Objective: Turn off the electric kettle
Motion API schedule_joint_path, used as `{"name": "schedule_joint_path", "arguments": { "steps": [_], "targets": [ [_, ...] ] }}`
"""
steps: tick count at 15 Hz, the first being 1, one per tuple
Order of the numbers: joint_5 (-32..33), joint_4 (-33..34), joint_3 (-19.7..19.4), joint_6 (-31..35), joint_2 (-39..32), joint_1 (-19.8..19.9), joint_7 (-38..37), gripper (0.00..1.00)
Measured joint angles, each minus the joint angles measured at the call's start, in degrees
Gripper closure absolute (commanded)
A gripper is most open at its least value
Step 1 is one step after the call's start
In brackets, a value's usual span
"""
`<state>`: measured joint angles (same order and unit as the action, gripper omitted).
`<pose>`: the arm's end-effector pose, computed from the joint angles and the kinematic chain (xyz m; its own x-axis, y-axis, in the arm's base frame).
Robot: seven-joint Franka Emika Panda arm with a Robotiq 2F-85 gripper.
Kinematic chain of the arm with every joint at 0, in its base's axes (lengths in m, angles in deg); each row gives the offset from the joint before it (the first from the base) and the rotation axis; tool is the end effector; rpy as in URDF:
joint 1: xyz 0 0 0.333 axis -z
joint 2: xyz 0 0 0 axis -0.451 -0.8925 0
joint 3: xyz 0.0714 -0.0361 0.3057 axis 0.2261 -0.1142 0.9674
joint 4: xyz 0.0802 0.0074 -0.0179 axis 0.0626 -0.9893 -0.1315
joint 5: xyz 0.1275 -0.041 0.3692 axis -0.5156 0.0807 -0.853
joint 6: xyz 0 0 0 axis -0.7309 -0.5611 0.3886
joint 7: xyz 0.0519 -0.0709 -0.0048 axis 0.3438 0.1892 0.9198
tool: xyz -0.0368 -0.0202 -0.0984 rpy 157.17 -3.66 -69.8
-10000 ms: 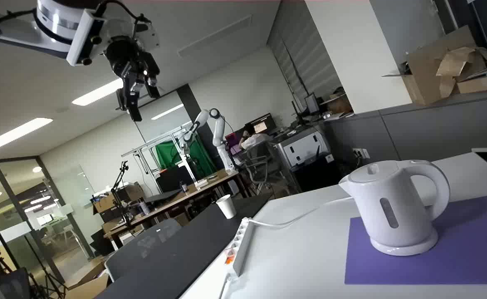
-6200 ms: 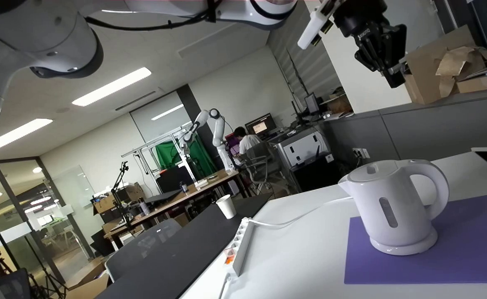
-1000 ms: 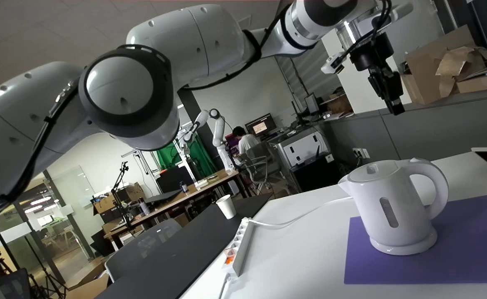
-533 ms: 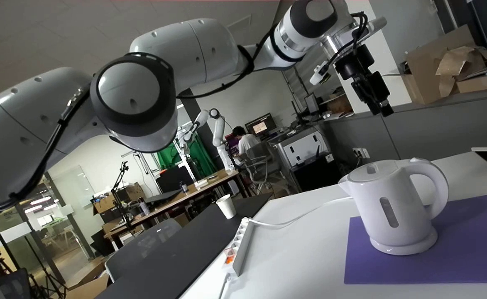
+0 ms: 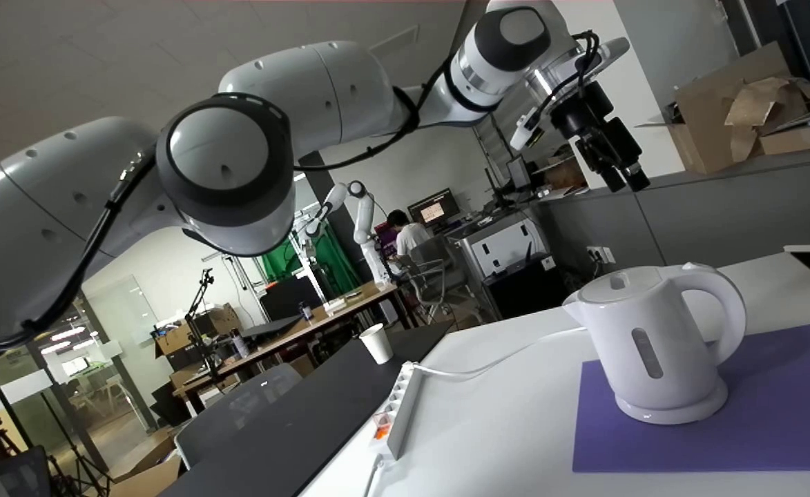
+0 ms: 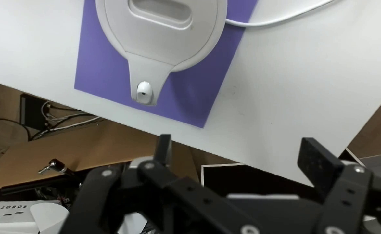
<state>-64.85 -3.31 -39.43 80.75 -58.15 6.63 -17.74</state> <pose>0.6586 -0.4765 0.3061 0.3267 -0.9352 0.1363 -0.9449 -0.3264 0.0251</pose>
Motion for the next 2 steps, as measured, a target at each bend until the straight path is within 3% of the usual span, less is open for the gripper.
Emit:
{"name": "schedule_joint_path", "arguments": {
  "steps": [2],
  "targets": [
    [0.0, 0.0, 0.0, 0.0, 0.0, 0.0, 0.0, 0.0]
  ]
}}
